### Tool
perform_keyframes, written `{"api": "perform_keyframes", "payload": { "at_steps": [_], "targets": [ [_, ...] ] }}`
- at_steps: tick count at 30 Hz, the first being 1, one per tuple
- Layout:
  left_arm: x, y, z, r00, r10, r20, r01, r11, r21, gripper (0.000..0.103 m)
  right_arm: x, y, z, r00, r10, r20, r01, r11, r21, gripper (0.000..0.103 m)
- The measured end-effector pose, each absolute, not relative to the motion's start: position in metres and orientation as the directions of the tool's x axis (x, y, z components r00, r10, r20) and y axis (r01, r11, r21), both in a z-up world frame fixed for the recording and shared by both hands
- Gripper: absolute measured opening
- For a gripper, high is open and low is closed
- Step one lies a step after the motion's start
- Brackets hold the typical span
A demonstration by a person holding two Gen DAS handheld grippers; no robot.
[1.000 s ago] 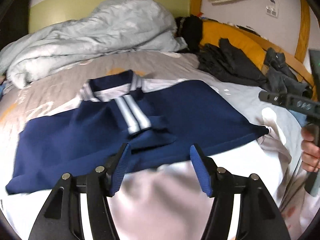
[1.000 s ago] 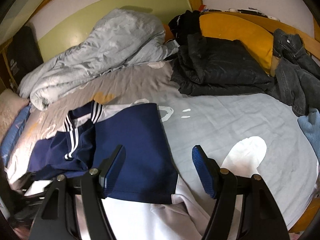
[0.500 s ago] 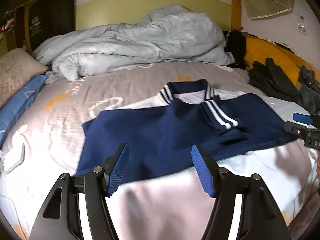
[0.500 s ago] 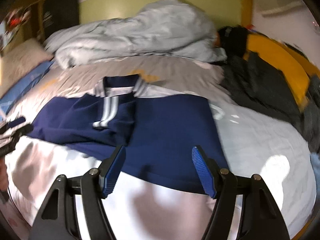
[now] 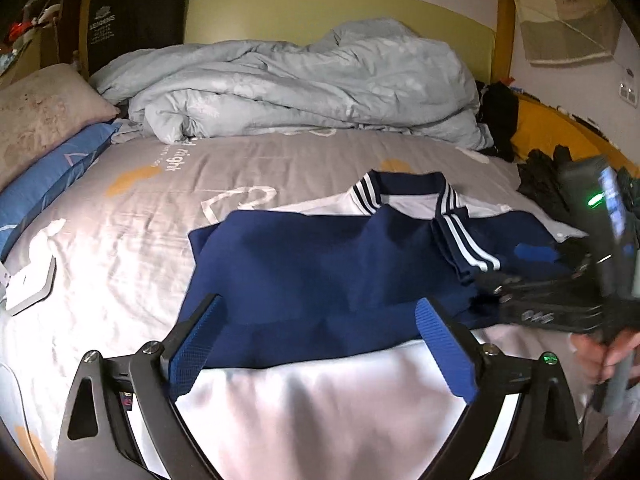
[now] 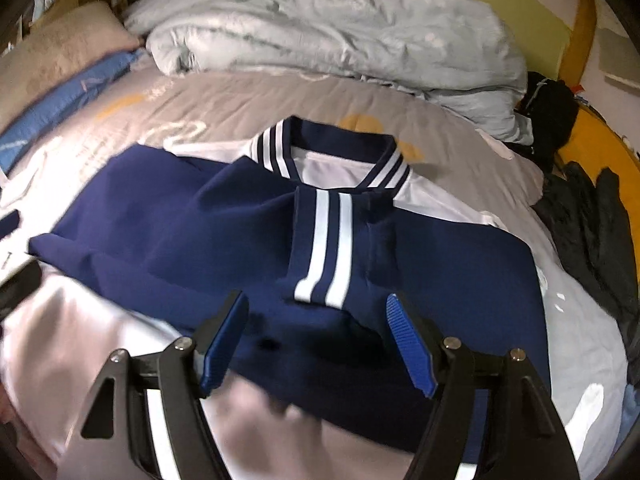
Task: Fold large clothes
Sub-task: 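Grasp the other striped navy cuff with the right tool and lay it across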
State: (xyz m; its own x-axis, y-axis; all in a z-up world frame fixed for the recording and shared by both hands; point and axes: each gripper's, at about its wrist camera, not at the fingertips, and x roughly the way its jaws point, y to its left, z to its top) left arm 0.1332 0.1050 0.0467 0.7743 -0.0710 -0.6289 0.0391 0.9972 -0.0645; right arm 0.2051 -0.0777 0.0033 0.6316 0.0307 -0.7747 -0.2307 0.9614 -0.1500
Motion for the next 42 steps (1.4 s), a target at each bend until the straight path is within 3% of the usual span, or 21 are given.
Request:
{"api": "perform_keyframes", "payload": {
  "at_steps": [7,10,12,16,23,27,31,33,34,35,42],
  "targets": [
    [0.133,0.101,0.050,0.765,-0.113,-0.634,0.076,0.993,-0.085,0.097,0.224,-0.075,-0.021,0.577,-0.056,-0.815,-0.254,0.936,-0.245,0.067],
    [0.130,0.094,0.051,0.771,-0.113,-0.627,0.094,0.994,-0.063,0.097,0.228,-0.103,-0.017,0.602,-0.077,-0.795,-0.173,0.959,-0.224,0.050],
    [0.130,0.092,0.050,0.769,-0.121,-0.628,0.098,0.993,-0.071,0.097,0.227,-0.111,-0.014,0.615,-0.085,-0.784,-0.148,0.964,-0.220,0.016],
    [0.133,0.094,0.046,0.763,-0.111,-0.637,0.081,0.994,-0.077,0.097,0.223,-0.154,0.001,0.649,-0.071,-0.757,-0.044,0.990,-0.131,0.014],
    [0.135,0.097,0.042,0.757,-0.088,-0.647,0.048,0.996,-0.080,0.097,0.224,-0.211,-0.002,0.605,-0.074,-0.793,0.055,0.997,-0.052,0.015],
    [0.136,0.095,0.039,0.757,-0.071,-0.649,0.044,0.997,-0.058,0.097,0.217,-0.229,-0.007,0.609,-0.150,-0.779,0.113,0.988,-0.102,0.015],
    [0.138,0.094,0.036,0.756,-0.055,-0.652,0.036,0.998,-0.042,0.097,0.212,-0.252,-0.008,0.600,-0.103,-0.793,0.138,0.990,-0.024,0.015],
    [0.138,0.096,0.036,0.766,-0.021,-0.643,0.001,1.000,-0.031,0.097,0.208,-0.255,-0.003,0.620,-0.083,-0.780,0.121,0.993,-0.008,0.022],
    [0.138,0.098,0.037,0.771,-0.006,-0.637,-0.015,1.000,-0.027,0.097,0.204,-0.254,0.001,0.639,-0.043,-0.768,0.088,0.996,0.018,0.037],
    [0.139,0.100,0.037,0.772,-0.004,-0.636,-0.019,0.999,-0.029,0.097,0.204,-0.254,0.001,0.639,-0.043,-0.768,0.088,0.996,0.018,0.045],
    [0.144,0.112,0.036,0.762,-0.003,-0.648,-0.040,0.998,-0.052,0.097,0.219,-0.236,-0.003,0.635,-0.004,-0.772,0.044,0.999,0.031,0.052]
  ]
}}
